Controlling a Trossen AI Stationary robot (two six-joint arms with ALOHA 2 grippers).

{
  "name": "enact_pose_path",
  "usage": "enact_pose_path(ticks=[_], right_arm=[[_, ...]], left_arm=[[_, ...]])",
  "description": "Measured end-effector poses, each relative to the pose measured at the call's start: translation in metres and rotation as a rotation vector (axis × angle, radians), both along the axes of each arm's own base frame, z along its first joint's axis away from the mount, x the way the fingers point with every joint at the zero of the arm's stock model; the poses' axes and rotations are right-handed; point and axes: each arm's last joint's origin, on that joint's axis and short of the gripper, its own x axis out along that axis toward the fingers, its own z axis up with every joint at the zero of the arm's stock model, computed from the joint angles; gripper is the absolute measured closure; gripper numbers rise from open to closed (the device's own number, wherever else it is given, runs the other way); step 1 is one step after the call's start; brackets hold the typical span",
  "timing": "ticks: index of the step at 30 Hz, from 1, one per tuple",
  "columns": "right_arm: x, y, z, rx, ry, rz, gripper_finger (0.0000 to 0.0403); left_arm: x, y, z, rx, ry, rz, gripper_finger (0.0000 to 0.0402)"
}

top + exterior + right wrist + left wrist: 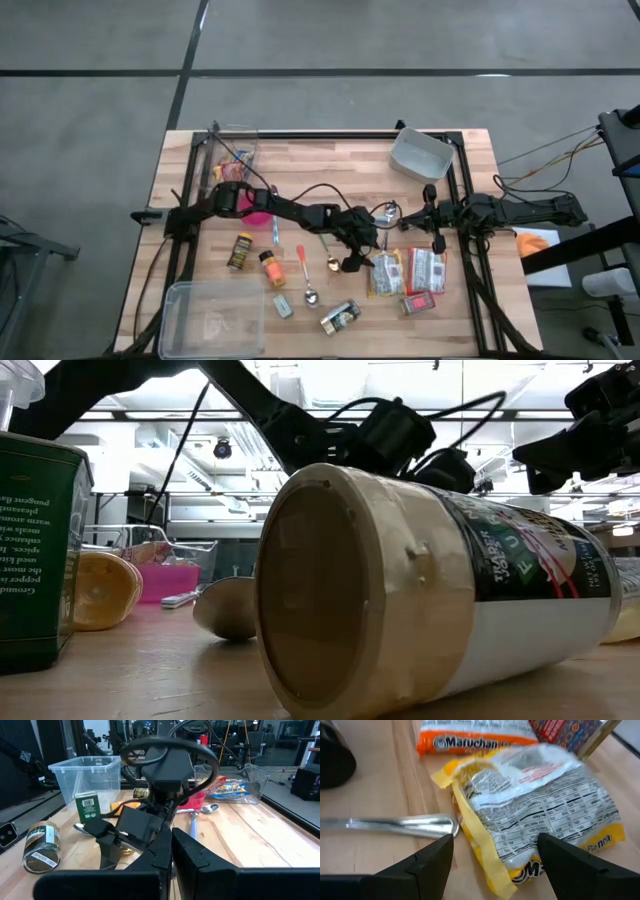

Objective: Pick & Place Food Item
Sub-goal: Put the yellow noodle pack into the clear bin

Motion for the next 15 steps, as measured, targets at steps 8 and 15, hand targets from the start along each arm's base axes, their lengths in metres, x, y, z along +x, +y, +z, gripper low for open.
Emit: enact_pose_path(ticks=[8,15], right_arm=[[0.000,0.000,0.000,0.000,-0.001,0.000,0.0393],[0.000,0.000,0.000,0.000,-0.001,0.000,0.0393]], left_arm=[[-0.006,-0.001,-0.007,-0.002,0.032,-0.004,0.0109],[-0.009,-0.002,-0.011,-0.004,0.046,-0.009,0.0150]])
